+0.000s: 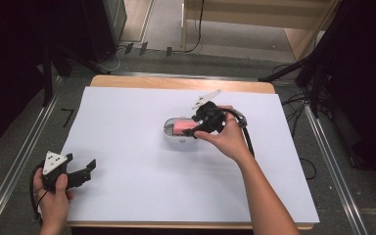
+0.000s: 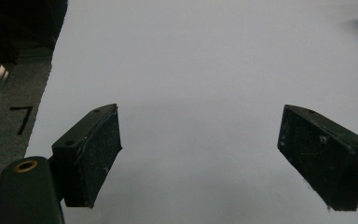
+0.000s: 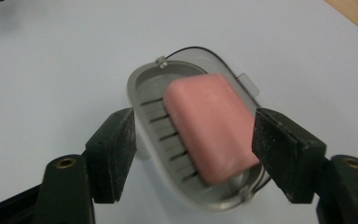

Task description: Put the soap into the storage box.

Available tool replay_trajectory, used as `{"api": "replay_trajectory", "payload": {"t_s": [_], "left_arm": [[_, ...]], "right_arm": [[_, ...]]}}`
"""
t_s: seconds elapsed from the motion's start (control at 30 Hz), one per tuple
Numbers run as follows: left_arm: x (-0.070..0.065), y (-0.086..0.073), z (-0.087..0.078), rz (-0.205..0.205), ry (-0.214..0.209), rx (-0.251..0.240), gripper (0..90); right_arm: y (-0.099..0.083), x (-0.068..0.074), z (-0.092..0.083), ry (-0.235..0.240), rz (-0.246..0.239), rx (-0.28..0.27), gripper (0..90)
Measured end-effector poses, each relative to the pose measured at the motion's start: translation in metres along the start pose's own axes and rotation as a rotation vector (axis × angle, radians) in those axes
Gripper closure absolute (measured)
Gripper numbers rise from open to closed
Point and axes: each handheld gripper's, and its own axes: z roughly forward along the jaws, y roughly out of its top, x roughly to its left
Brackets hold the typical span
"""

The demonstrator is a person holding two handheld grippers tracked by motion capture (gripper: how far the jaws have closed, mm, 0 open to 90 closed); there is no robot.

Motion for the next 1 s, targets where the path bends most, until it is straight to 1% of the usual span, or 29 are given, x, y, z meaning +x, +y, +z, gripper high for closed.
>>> {"api": "replay_trajectory", "payload": {"t_s": [0.1,0.13,0.17,0.2,0.23,0.27,0.3,0.33,0.37,0.4,0.57,0.63,0.67,0.73,0.77,0.9,0.93,1.0], "left_arm": [[0.000,0.000,0.000,0.001,0.001,0.000,13.9],[0.000,0.000,0.000,0.000,0.002,0.000,13.9],[0.000,0.000,0.000,0.000,0.002,-0.001,13.9],[0.000,0.000,0.000,0.001,0.002,-0.001,13.9],[0.000,0.000,0.000,0.002,0.003,0.000,13.9],[0.000,0.000,0.000,0.001,0.003,-0.001,13.9],[-0.001,0.000,0.000,0.001,0.003,0.000,13.9],[0.000,0.000,0.000,0.002,0.002,-0.001,13.9],[-0.001,0.000,0.000,0.003,0.004,-0.001,13.9],[-0.001,0.000,0.000,0.003,0.004,-0.001,13.9],[-0.001,0.000,0.000,0.004,0.003,-0.003,13.9],[-0.001,0.000,0.000,0.004,0.003,-0.003,13.9],[-0.001,0.000,0.000,0.004,0.003,-0.003,13.9],[-0.001,0.000,0.000,0.004,0.003,-0.003,13.9],[-0.001,0.000,0.000,0.005,0.003,-0.005,13.9],[-0.001,0.000,0.000,0.005,0.004,-0.004,13.9],[-0.001,0.000,0.000,0.004,0.004,-0.005,13.9],[-0.001,0.000,0.000,0.004,0.004,-0.005,13.9]], "right_arm": [[-0.009,0.000,-0.005,-0.018,0.022,-0.011,27.2],[-0.013,0.001,-0.007,-0.031,0.035,-0.010,25.9],[-0.018,0.001,-0.009,-0.053,0.046,-0.007,24.8],[-0.022,0.002,-0.011,-0.086,0.053,-0.006,23.6],[-0.028,0.003,-0.014,-0.130,0.063,-0.004,23.4],[-0.032,0.004,-0.017,-0.141,0.077,0.000,22.3],[-0.036,0.003,-0.019,-0.138,0.093,0.004,17.7],[-0.039,0.003,-0.020,-0.143,0.099,0.002,13.8],[-0.044,0.003,-0.022,-0.174,0.109,0.000,13.4],[-0.047,0.003,-0.024,-0.192,0.117,-0.005,12.7],[-0.063,0.003,-0.034,-0.231,0.155,-0.026,4.6],[-0.069,0.004,-0.037,-0.244,0.159,-0.029,3.1],[-0.069,0.004,-0.037,-0.244,0.159,-0.029,3.1],[-0.075,0.006,-0.039,-0.254,0.158,-0.033,1.6],[-0.079,0.007,-0.040,-0.258,0.171,-0.031,0.8],[-0.088,0.009,-0.043,-0.252,0.189,-0.049,0.0],[-0.090,0.010,-0.044,-0.250,0.185,-0.057,0.0],[-0.094,0.012,-0.045,-0.264,0.176,-0.062,0.0]]}}
